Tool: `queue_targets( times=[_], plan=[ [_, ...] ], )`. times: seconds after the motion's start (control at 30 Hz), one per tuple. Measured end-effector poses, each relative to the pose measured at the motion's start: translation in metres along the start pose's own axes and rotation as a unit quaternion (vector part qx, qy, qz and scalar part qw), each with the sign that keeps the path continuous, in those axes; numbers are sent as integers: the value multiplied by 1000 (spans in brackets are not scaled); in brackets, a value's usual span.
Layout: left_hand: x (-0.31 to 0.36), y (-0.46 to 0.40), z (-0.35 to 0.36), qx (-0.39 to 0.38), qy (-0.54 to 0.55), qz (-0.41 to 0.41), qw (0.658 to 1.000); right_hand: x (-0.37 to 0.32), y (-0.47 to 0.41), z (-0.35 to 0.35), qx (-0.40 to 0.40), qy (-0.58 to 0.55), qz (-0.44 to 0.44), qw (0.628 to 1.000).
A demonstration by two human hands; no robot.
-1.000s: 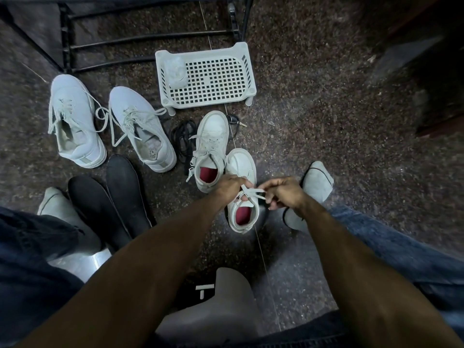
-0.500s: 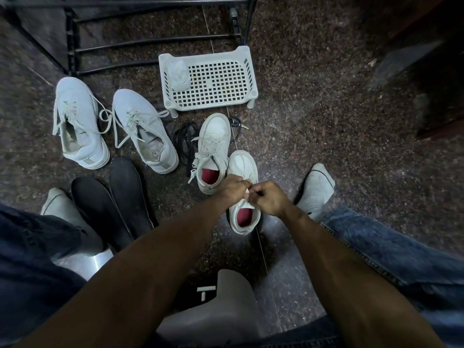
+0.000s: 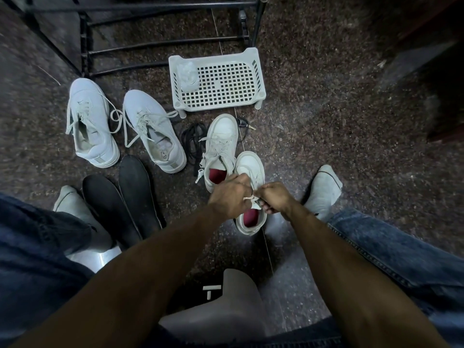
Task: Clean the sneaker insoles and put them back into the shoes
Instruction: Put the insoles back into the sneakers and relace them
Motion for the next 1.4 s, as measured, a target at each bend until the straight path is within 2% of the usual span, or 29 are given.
queue_targets(
  times=[0.1,0.2,0.27,0.37,0.43,0.5,0.57,0.73,0.93,1.17,1.23,1.33,1.4],
  plan=[
    [4,-1,-4,-1,-61,54,997,-7,-1,1,16,47,6,999],
    [-1,-6,-2,-27,-27,70,997,-9,-6,-3,36,62,-14,997],
    [-2,-6,-2,-2,26,44,999,-6,-9,-4,31,46,-30,998],
    [-5,-6,-3,59,149,-51,986,1,-9,-4,0,62,-65,996],
    [-7,-6,-4,58,202,-85,974,3,-9,-5,-4,110,-120,987],
    [-7,-7,-7,41,216,-89,971,4,-11,-7,32,174,-189,966],
    [-6,-9,-10,21,205,-86,975,6,-13,-9,65,187,-213,957],
    [-12,-8,-5,-13,123,-91,988,11,-10,-1,-7,52,-101,993],
    [-10,1,4,2,80,-67,995,21,-15,-3,-86,-46,-14,995],
    [-8,4,7,84,66,-95,990,17,-14,-1,-101,-64,29,992],
    [-6,7,6,102,26,-73,992,13,-12,-1,-87,-70,41,993],
    [-5,12,9,66,-11,-2,998,11,-8,0,-72,-81,59,992],
    [-5,13,11,50,35,-26,998,11,-7,0,-73,-78,66,992]
  ],
)
Point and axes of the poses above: each hand's wrist, its own y-axis away from the middle knuckle, its own z-axis out of the palm, x = y × z, the point moved 2 cm from there along -y, towards the middle knuckle, and after that the axes turned 13 degrees about z, right-handed, at the moved point
